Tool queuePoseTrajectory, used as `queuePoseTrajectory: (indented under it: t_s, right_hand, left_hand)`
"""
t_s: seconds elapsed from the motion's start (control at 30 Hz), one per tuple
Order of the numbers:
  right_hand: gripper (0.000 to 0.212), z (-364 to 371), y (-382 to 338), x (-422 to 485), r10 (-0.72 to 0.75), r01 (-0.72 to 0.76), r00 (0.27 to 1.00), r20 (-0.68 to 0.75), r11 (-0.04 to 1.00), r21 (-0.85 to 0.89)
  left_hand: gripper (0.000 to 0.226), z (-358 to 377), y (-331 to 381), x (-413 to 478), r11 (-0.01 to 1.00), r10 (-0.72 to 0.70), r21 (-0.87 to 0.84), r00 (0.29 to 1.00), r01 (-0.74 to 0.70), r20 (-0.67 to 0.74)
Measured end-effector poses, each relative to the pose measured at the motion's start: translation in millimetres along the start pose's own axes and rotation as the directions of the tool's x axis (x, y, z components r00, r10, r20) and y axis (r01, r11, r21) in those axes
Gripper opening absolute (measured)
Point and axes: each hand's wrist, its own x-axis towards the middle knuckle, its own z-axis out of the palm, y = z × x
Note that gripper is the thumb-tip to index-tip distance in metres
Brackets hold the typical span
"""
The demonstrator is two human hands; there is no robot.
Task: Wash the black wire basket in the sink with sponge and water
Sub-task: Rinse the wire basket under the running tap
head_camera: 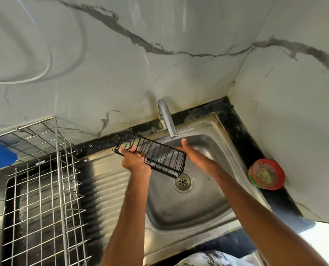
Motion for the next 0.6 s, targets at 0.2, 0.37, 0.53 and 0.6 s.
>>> queuePoseTrajectory:
  t_s: [0.2,0.37,0.53,0.6]
  right_hand:
    - [0.073,9.8,-46.1,31.7,0.021,0.039,0.974,0.227,0.966,-0.257]
    - [0.064,23.0,-58.0,21.0,-0.138,0.193,0.953,0.269,0.962,-0.194]
    - [0.056,19.6,-15.7,-39.8,-0.328,0.353,0.935,0.133,0.896,-0.268]
    - [0.055,16.8,18.5,-51.1,-0.374,0.37,0.927,0.029,0.899,-0.236]
  left_hand:
    - [0.053,-3.4,-1.9,-4.3,1.0,-0.015,0.024,0.998,0.014,0.053]
    - [0.051,-6.4,2.0,3.8,1.0,-0.016,0.002,0.996,0.016,0.086]
    - [0.052,-8.4,-0.5,8.2,1.0,-0.017,0.0,0.995,0.017,0.1]
    - [0.053,-9.6,-2.0,8.5,1.0,-0.025,-0.007,0.993,0.026,0.117]
